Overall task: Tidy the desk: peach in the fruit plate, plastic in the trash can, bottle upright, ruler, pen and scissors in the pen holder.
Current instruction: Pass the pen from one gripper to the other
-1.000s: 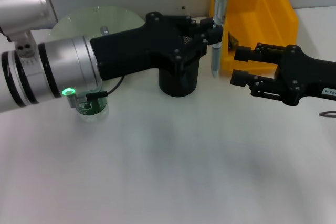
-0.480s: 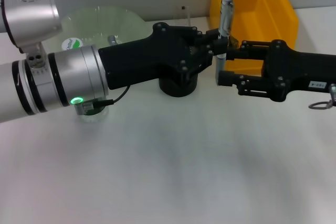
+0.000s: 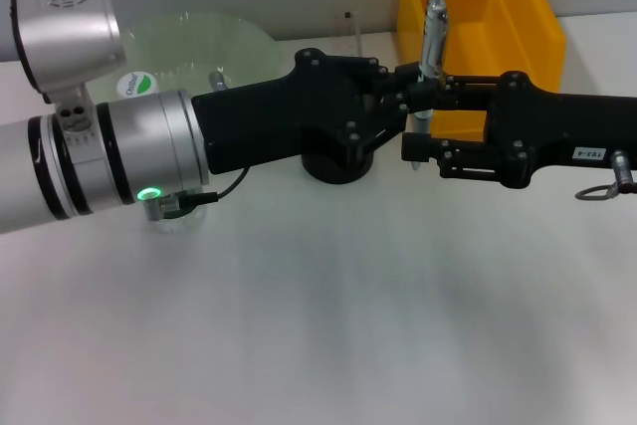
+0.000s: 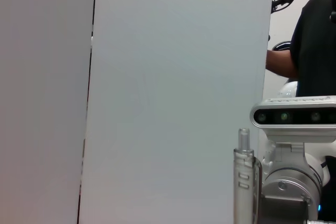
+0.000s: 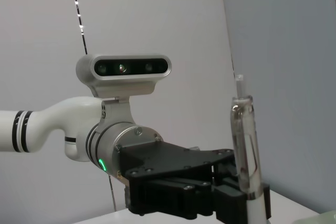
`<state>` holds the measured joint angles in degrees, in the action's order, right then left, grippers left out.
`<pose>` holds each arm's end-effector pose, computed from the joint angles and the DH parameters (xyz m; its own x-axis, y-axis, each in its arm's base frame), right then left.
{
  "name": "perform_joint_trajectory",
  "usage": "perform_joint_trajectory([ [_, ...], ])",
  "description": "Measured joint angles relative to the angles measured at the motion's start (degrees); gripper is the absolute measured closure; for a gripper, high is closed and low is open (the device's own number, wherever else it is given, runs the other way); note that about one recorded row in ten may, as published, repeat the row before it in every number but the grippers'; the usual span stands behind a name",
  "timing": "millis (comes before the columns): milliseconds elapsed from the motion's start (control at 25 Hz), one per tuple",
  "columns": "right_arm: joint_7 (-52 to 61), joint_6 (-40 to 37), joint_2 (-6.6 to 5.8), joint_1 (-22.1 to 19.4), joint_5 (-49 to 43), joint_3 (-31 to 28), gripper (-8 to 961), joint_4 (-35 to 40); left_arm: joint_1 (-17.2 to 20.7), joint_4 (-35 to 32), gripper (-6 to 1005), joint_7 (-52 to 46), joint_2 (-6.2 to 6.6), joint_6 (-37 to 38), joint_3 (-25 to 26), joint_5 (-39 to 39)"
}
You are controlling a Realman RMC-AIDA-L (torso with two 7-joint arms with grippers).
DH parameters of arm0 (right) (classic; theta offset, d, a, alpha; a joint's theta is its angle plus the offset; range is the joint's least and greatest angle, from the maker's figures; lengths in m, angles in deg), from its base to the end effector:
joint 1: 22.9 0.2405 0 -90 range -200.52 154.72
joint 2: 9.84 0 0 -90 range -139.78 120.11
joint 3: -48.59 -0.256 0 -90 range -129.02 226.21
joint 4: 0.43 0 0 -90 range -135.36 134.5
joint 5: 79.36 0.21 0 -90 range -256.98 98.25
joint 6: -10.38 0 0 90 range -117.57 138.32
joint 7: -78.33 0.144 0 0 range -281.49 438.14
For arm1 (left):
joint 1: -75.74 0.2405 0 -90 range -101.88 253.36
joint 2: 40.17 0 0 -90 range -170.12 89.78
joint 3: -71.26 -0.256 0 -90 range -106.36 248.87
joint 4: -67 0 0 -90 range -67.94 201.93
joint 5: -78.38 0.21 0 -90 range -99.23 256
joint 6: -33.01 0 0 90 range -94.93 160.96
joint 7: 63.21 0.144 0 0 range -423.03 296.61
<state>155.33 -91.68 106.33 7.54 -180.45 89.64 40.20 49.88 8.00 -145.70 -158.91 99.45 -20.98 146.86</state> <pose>0.2256 0.3271 0.0435 0.7319 -0.1424 -0.6664 -0.2797 -0.9545 -0.1032 -0.1118 0.3312 -0.0452 0.7276 0.0854 0.6807 0.2113 -0.9719 -0.1039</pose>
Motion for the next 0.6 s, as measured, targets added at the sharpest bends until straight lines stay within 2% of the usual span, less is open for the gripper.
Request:
perform_joint_trajectory([
  [400, 0.2, 0.0, 0.83, 0.3, -2.1, 0.0, 368, 2.5, -0.5, 0.3, 862, -0.7, 0.18, 0.0, 0.2, 0.4],
  [600, 0.2, 0.0, 0.85, 0.2, -2.2, 0.0, 379, 2.8, -0.5, 0.5, 863, -0.7, 0.18, 0.0, 0.3, 0.4],
])
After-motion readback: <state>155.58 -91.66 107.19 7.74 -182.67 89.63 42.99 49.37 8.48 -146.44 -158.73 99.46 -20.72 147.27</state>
